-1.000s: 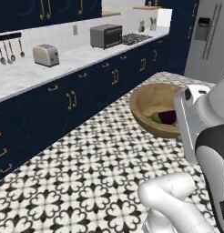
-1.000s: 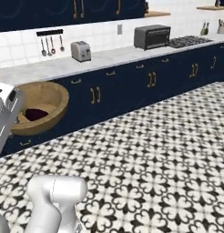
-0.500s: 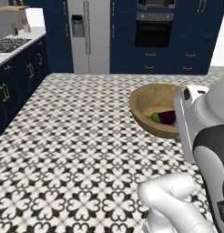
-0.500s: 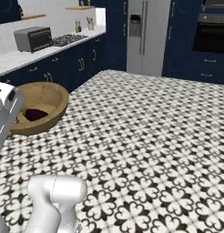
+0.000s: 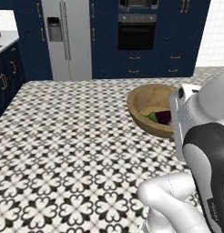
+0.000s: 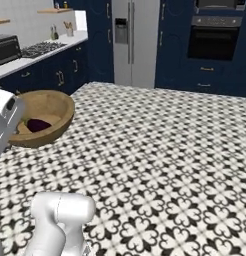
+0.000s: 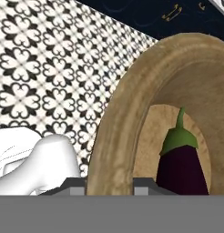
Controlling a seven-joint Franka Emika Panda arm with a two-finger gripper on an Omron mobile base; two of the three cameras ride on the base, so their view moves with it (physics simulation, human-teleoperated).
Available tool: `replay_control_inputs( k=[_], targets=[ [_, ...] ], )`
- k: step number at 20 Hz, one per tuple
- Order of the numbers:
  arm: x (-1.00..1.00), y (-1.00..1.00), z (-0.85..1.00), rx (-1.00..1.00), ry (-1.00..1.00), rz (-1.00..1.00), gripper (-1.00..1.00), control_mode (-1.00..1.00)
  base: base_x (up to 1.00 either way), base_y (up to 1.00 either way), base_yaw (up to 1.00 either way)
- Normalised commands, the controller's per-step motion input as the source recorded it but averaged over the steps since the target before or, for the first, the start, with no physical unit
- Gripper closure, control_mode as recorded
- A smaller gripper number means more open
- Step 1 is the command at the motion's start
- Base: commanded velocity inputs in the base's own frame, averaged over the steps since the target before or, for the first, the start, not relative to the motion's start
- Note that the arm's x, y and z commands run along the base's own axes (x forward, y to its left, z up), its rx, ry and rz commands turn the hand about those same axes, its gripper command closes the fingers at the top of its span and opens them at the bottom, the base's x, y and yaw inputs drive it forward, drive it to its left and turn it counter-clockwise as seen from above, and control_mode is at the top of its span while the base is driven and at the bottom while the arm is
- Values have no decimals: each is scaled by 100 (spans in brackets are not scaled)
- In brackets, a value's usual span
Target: Pick the eggplant from the sink and place it in the bowl. Then pick the bowl and place it in the microwave. Then close the microwave door and press the start button.
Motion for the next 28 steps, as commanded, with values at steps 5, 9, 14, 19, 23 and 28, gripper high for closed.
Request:
replay_control_inputs(
  k=[5, 9, 14, 19, 23, 28],
  targets=[
    [0, 0, 0, 0, 0, 0, 100, 100, 100, 31, -7],
    [0, 0, 0, 0, 0, 0, 100, 100, 100, 45, -12],
    [0, 0, 0, 0, 0, 0, 100, 100, 100, 38, -23],
    [0, 0, 0, 0, 0, 0, 100, 100, 100, 15, -42],
    [0, 0, 0, 0, 0, 0, 100, 100, 100, -3, -40],
    [0, 0, 0, 0, 0, 0, 100, 100, 100, -27, -16]
  ],
)
